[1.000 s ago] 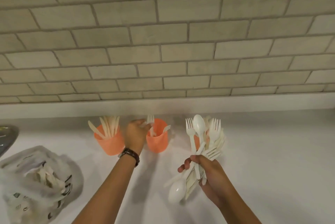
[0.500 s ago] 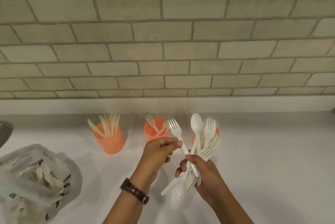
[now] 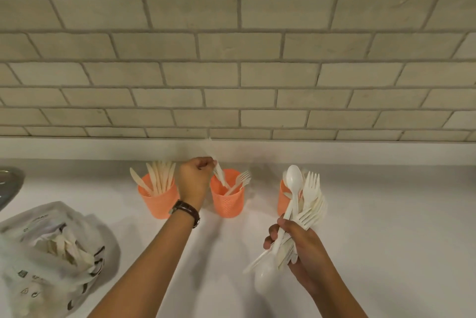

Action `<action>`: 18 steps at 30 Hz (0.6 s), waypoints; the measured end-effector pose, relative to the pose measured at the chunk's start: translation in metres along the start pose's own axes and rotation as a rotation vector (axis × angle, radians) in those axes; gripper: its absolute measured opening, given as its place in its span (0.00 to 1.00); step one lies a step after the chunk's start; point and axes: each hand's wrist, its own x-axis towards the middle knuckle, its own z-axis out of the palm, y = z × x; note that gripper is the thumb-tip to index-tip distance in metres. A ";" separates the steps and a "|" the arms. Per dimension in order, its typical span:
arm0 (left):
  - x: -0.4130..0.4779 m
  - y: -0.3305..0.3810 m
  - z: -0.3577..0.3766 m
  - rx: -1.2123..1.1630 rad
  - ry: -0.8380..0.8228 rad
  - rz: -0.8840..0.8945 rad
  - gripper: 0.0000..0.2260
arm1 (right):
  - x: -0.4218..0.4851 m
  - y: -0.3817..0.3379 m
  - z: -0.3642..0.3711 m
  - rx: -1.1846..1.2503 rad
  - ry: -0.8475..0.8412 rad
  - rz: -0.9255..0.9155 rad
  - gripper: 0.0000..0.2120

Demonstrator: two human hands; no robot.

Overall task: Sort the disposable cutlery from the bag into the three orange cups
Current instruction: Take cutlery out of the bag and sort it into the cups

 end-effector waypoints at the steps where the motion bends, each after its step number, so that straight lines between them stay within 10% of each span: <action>1: 0.000 -0.008 0.003 0.034 -0.041 -0.042 0.08 | 0.001 0.000 0.000 0.002 0.003 -0.005 0.05; 8: -0.041 -0.025 -0.009 0.282 -0.159 0.147 0.13 | 0.010 -0.005 0.004 0.065 0.087 -0.025 0.01; 13: -0.104 0.002 -0.027 0.116 -0.528 0.575 0.13 | 0.005 -0.013 0.008 -0.082 -0.054 0.117 0.04; 18: -0.111 0.016 -0.033 0.526 -0.712 1.203 0.15 | -0.002 -0.009 0.003 -0.210 -0.191 0.204 0.07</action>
